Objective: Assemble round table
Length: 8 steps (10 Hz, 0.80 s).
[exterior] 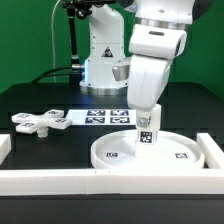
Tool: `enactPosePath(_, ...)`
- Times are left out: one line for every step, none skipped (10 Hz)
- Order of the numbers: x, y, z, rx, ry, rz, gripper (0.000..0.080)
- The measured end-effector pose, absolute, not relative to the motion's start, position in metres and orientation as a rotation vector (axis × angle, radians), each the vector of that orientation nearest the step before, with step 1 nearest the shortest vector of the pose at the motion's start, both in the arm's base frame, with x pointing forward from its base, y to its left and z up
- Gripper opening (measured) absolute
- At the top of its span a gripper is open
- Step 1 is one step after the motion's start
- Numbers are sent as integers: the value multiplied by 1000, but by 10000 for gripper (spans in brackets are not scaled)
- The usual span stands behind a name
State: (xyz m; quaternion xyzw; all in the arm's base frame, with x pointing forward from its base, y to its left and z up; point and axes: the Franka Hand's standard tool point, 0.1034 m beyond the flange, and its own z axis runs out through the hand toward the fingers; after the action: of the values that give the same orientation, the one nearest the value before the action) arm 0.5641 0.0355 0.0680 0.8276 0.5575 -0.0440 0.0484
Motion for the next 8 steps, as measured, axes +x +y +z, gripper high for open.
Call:
enactPosePath(564,36,68,2554,1650,-131,409)
enactPosePath(563,35,68,2664,1483,-118,409)
enactPosePath(562,32,68,2782,1287,-105,409)
enactPosePath(561,32,68,2864,1115,-98,409)
enactPosePath(561,33,68,2929,958,-89,409)
enactPosePath(561,34,67,3005,742,-80,409)
enactPosePath(561,37,67,3048,558,-75,409)
enactPosePath(561,40,68,3065,396,-70,409)
